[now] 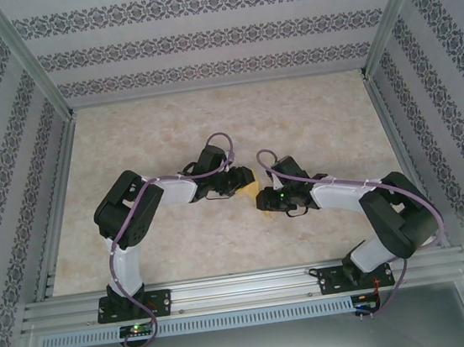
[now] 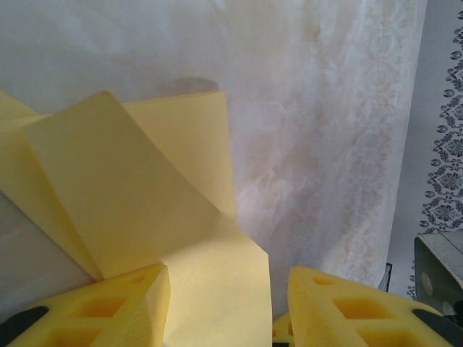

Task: Fold a paper plane with a square sheet of paper (pick it up from the middle)
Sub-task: Fold the wing for the fifth time at the center of the table.

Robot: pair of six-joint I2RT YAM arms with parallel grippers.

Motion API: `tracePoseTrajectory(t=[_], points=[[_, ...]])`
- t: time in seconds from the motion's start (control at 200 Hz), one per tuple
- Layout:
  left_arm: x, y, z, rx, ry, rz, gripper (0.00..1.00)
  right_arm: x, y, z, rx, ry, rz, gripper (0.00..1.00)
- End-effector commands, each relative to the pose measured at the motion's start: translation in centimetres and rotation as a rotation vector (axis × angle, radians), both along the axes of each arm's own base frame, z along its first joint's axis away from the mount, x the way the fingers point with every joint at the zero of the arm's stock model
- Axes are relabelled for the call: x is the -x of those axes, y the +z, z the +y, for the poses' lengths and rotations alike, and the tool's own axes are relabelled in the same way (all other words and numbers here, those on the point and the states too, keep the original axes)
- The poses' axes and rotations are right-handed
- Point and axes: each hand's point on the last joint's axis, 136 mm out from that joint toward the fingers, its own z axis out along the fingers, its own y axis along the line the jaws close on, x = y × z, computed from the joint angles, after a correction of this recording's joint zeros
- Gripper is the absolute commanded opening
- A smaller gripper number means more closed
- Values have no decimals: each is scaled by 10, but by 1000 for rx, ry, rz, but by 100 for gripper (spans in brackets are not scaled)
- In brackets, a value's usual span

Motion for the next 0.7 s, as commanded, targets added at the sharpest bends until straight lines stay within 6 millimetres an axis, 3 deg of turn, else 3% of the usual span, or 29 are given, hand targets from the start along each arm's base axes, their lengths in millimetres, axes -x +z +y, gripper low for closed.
tracePoseTrajectory(t=[0.0, 0.2, 0.694], points=[[15, -32, 2, -57, -30, 60, 49, 1, -7, -5, 72, 15, -1, 40], [15, -32, 2, -58, -32, 60, 48, 4, -12, -6, 123, 29, -4, 41], [14, -32, 2, -61, -29, 61, 48, 14, -30, -13, 192, 26, 6, 31]])
